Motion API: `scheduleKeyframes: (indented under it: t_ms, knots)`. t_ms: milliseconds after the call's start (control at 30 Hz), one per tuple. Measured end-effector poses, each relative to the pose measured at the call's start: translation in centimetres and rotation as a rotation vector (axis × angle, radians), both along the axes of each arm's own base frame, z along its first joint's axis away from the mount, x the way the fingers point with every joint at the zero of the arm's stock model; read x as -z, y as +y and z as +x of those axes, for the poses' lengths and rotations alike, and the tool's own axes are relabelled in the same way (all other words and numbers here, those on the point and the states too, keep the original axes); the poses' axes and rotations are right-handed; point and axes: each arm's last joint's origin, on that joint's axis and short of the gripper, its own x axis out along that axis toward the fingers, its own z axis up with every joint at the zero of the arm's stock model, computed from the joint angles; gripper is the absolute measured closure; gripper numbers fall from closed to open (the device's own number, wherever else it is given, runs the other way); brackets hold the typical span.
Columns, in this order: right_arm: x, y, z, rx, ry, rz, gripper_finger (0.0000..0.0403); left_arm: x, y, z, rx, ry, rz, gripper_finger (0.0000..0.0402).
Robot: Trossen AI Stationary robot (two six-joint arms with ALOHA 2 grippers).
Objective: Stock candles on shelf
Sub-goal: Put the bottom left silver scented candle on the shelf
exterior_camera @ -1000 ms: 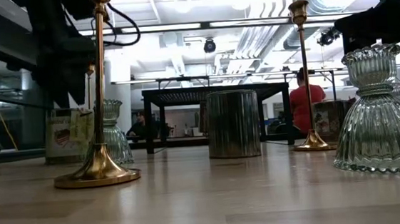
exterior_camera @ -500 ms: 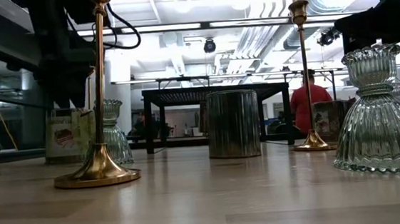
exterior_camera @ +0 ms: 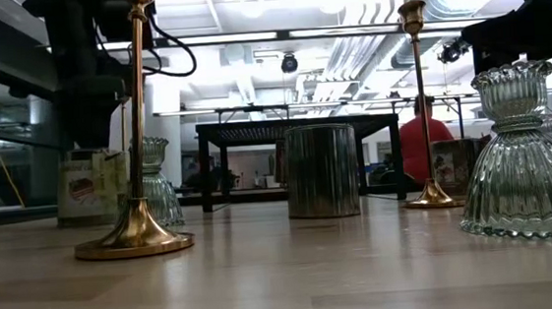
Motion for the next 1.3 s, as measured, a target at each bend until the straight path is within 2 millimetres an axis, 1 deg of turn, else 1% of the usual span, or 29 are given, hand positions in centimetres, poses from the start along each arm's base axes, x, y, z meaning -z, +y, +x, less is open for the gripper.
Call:
scheduleKeyframes:
  t_ms: [233,333,633,800,1133,1300]
  knots:
    - [0.0,0.0,0.0,0.0,0.0,0.0,0.04,0.4,0.0,0.5,0.089,0.017,-0.025,0.0058]
    - [0.0,0.0,0.0,0.0,0.0,0.0,0.04,0.5,0.0,0.7,0.106,0.014,-0.044,0.0069]
    - [0.0,0.0,0.0,0.0,0.0,0.0,0.04,0.6,0.0,0.8,0.174,0.015,-0.064,0.0158]
    - [0.0,0.0,0.0,0.001,0.0,0.0,0.04,0.6,-0.1,0.8,0.202,0.021,-0.066,0.02]
    - [0.0,0.0,0.0,0.0,0.0,0.0,0.04,1.3,0.0,1.4,0.297,0.042,-0.098,0.0256]
    - [0.0,0.0,0.0,0.0,0.0,0.0,0.04,1.4,0.0,1.4,0.308,0.05,-0.101,0.0283]
